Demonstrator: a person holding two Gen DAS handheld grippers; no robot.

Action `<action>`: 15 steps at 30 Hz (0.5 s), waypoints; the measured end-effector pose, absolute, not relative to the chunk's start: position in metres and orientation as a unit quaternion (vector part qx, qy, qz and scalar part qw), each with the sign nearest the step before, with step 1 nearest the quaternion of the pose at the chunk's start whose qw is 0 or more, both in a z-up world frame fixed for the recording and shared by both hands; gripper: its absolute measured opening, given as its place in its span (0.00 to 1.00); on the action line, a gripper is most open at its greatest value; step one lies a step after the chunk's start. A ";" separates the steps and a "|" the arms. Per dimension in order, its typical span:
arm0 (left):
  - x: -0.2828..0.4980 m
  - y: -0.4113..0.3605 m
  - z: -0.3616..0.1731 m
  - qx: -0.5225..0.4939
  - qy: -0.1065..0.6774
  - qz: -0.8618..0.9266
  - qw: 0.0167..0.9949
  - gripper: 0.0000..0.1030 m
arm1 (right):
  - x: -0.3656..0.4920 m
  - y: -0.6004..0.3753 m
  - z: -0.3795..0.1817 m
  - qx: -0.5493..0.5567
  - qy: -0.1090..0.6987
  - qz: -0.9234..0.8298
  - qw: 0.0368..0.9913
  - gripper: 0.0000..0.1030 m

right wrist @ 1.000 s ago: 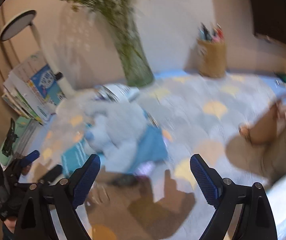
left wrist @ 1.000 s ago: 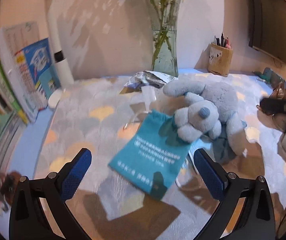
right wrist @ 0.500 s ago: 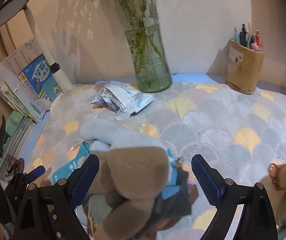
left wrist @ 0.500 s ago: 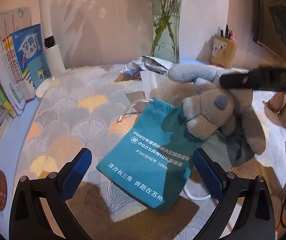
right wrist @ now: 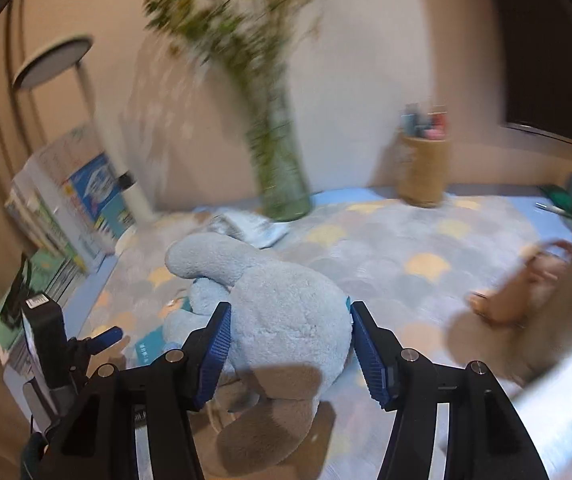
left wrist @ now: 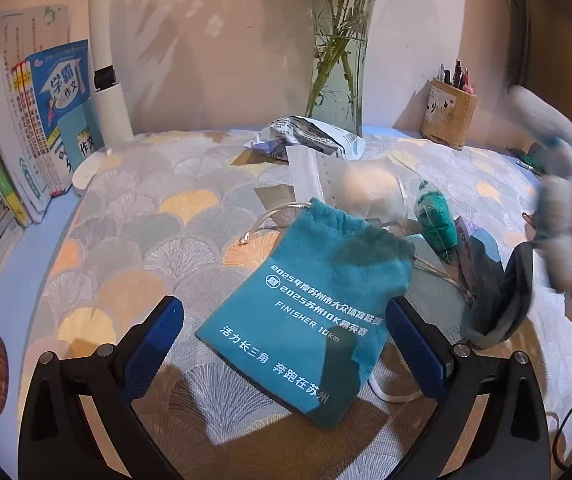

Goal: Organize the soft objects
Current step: 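Grasp grey plush elephant with right tool, then grasp teal drawstring bag with left tool while right tool holds the elephant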

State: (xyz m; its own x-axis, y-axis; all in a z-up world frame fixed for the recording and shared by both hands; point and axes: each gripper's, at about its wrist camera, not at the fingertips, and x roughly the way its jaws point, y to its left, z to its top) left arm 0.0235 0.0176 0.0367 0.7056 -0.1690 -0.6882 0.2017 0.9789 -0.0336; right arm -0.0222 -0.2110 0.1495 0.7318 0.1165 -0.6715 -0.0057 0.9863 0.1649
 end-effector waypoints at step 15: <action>0.021 -0.011 0.022 0.086 0.438 -0.173 0.878 0.99 | -0.051 -0.270 0.099 0.207 0.476 -0.005 0.855 0.56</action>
State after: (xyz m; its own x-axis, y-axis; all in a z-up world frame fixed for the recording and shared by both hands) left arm 0.0210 -0.0106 0.0218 0.5569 -0.2290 -0.7984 0.3798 0.9251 -0.0005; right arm -0.0512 -0.2698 0.0993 0.5475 0.1877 -0.8154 0.2057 0.9144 0.3486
